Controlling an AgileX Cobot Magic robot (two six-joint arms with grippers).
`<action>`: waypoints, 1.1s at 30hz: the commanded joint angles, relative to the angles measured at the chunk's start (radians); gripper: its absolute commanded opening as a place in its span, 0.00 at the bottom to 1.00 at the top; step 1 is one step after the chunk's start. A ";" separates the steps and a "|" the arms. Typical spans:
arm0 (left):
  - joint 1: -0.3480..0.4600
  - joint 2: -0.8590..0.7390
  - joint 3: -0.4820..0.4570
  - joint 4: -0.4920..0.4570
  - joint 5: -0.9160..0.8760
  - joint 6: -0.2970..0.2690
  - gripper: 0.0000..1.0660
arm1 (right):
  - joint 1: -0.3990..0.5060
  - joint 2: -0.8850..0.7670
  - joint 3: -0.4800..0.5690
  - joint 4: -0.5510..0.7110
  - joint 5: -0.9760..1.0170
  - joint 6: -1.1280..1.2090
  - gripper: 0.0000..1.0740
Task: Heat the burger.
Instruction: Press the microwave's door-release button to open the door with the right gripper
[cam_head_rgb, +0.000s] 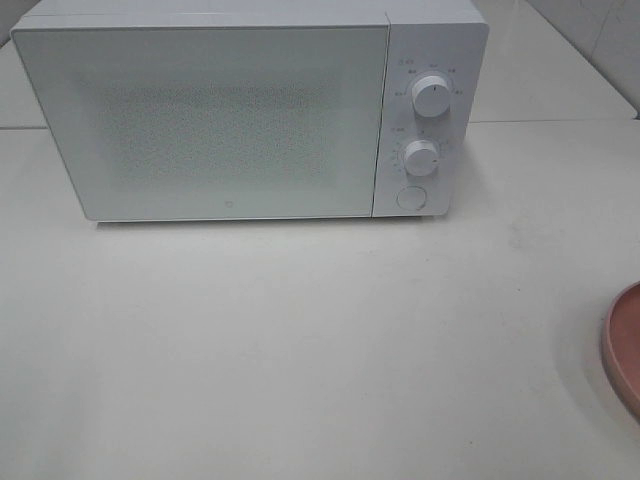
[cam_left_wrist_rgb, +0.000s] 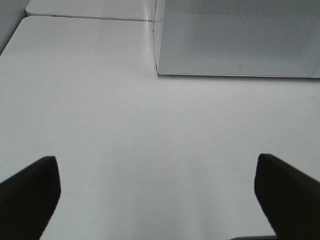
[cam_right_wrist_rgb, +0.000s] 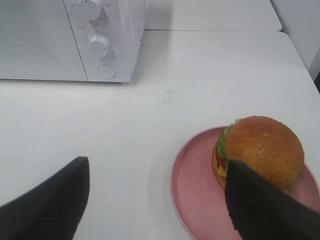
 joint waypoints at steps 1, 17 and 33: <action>0.003 -0.015 0.003 -0.003 -0.014 0.000 0.92 | -0.005 0.031 -0.011 0.001 -0.045 -0.010 0.70; 0.003 -0.015 0.003 -0.003 -0.014 0.000 0.92 | -0.005 0.276 -0.010 0.001 -0.283 -0.010 0.70; 0.003 -0.015 0.003 -0.003 -0.014 0.000 0.92 | -0.005 0.525 -0.010 0.000 -0.496 -0.010 0.70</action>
